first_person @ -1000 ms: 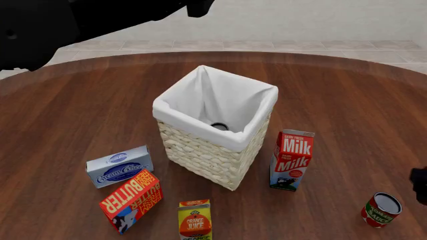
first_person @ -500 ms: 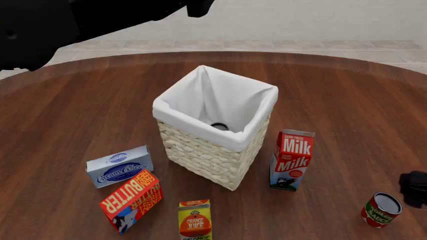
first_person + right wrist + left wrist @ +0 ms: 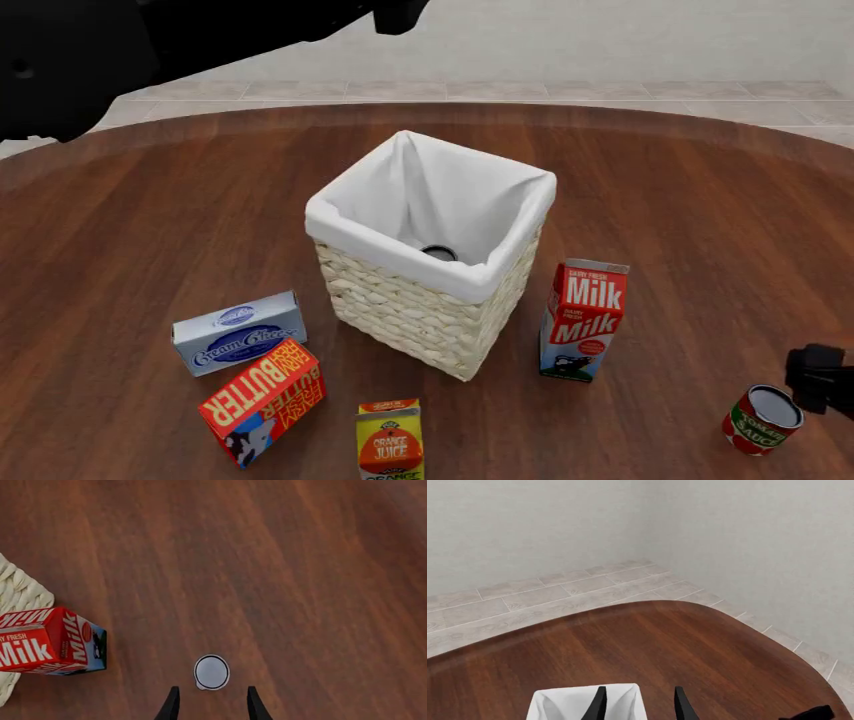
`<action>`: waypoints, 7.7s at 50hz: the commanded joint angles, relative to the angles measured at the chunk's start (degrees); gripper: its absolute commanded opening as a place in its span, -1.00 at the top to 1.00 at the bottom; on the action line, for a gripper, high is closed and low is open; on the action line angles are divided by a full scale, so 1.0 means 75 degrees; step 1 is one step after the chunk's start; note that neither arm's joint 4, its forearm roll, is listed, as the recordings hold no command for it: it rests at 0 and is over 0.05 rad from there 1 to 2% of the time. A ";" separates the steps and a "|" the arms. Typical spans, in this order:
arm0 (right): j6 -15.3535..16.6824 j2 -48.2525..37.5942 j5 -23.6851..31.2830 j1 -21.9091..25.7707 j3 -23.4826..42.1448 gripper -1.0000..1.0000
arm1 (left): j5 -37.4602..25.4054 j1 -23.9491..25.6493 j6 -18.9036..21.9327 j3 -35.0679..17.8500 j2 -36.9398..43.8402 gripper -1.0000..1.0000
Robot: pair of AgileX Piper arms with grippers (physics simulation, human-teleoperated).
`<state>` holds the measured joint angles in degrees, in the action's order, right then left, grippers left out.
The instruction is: Pick up the alphabet soup and the tomato sauce, and put them in the basket.
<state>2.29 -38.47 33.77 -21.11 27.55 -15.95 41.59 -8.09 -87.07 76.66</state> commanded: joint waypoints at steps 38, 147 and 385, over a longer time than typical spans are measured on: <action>-0.0049 -0.1304 -0.1925 -0.0063 -0.1169 -1.00 | 0.0000 0.0000 0.0000 0.0000 0.0000 -1.00; 0.0007 -0.3170 -0.3997 -0.0199 -0.1730 1.00 | 0.0000 0.0000 0.0000 0.0000 0.0000 -1.00; 0.0437 -0.5215 -0.0620 0.7713 0.6272 1.00 | 0.1258 -0.1440 -0.0209 0.1296 -0.0500 -1.00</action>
<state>5.97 -75.86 29.32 35.26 74.20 -7.08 30.78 -9.39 -77.92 72.91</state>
